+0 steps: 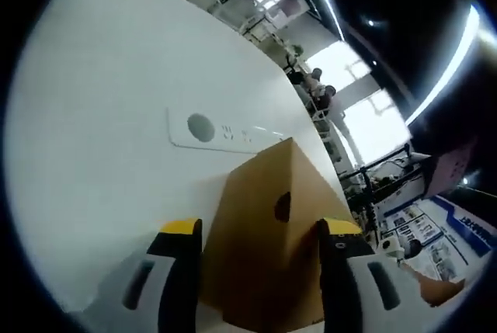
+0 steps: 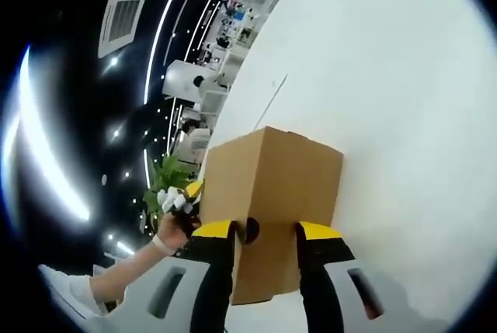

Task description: Operate the shoe box by opening the lid, removing the specified soft item, and placing it in the target area until the item is outside and the box remains undamaged.

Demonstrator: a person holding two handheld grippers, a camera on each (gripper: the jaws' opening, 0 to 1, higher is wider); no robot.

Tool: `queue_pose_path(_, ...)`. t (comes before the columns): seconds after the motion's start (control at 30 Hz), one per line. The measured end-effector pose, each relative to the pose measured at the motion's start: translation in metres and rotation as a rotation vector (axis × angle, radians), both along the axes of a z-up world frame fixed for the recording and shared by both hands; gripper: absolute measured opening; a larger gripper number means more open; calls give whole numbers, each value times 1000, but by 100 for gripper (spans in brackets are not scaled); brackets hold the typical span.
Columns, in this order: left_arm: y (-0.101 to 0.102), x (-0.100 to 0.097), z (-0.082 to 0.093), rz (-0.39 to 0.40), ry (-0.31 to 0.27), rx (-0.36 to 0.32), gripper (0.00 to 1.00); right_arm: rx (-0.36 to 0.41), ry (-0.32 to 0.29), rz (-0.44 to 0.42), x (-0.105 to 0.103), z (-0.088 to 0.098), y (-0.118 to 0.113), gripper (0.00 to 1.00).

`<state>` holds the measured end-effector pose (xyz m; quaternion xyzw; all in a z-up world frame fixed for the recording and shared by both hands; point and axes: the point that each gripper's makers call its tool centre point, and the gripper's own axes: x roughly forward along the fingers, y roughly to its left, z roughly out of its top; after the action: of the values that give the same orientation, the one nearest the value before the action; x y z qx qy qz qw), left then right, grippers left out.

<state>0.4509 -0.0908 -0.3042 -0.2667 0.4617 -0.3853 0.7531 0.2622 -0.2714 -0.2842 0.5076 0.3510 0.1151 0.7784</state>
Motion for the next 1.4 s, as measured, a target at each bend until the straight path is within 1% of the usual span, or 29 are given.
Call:
queue_pose_path(0.17, -2, 0, 1, 5, 10, -23, 58, -2, 0, 1, 0, 0, 0, 30)
queue_pose_path(0.23, -4, -2, 3, 3, 10, -41, 53, -3, -1, 0, 0, 0, 0, 30)
queue_pose_path(0.3, -7, -4, 6, 4, 22, -66, 48, -3, -4, -2, 0, 0, -1, 30)
queue_pose_path(0.33, -7, -4, 6, 5, 29, -72, 48, -2, -4, -4, 0, 0, -1, 30)
queue_pose_path(0.4, -7, -4, 5, 5, 24, -68, 48, -1, -5, -6, 0, 0, 0, 30)
queue_pose_path(0.67, -7, -5, 6, 5, 35, -56, 47, -1, -3, 2, 0, 0, 0, 30)
queue_pose_path(0.73, -5, -3, 8, 1, 41, -57, 44, -1, -5, 0, -1, 0, 1, 30)
queue_pose_path(0.8, -3, 0, 11, 10, 53, -70, 38, 0, -6, -2, -1, 0, 1, 30)
queue_pose_path(0.83, -3, 1, 13, 15, 49, -77, 36, 0, -7, -3, -1, 0, 1, 30)
queue_pose_path(0.97, -4, 0, 13, 7, 45, -73, 35, 3, -9, -6, -1, 0, 1, 30)
queue_pose_path(1.4, -5, 2, 11, 21, 42, -75, 35, 0, -9, -11, -1, -1, 0, 30)
